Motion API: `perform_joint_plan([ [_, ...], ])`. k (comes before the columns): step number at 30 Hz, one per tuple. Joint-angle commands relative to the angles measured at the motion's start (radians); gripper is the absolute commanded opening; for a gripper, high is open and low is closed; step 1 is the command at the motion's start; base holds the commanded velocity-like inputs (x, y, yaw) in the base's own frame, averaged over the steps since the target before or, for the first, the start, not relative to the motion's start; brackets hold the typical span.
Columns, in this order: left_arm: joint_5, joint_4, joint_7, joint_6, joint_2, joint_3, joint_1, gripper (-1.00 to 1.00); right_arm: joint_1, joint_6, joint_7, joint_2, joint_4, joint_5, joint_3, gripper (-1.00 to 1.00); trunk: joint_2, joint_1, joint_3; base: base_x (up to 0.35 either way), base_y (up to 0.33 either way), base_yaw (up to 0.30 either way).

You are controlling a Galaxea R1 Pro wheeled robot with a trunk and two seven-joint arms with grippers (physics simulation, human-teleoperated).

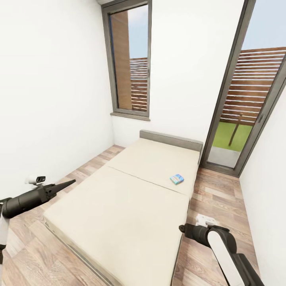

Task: Put all the toys in the child's room - the three board games (two on the bed and one on the table), the two jigsaw puzzles on the table, and the tennis ball on the table - inside the toy box on the table in the child's room.

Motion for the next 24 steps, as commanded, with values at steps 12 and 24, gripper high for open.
perform_joint_plan([
  [12,-0.034,-0.001,0.092,0.012,0.001,-0.061,-0.003,1.0,-0.001,0.002,-0.011,-0.001,-0.02,-0.009,0.009,1.0,-0.002,0.001,-0.002,0.0,0.0,0.075],
  [24,-0.134,0.004,0.299,0.001,-0.002,-0.114,-0.003,1.0,-0.001,0.005,-0.007,-0.004,-0.022,-0.013,0.009,1.0,-0.002,0.001,0.002,0.0,0.0,0.273],
])
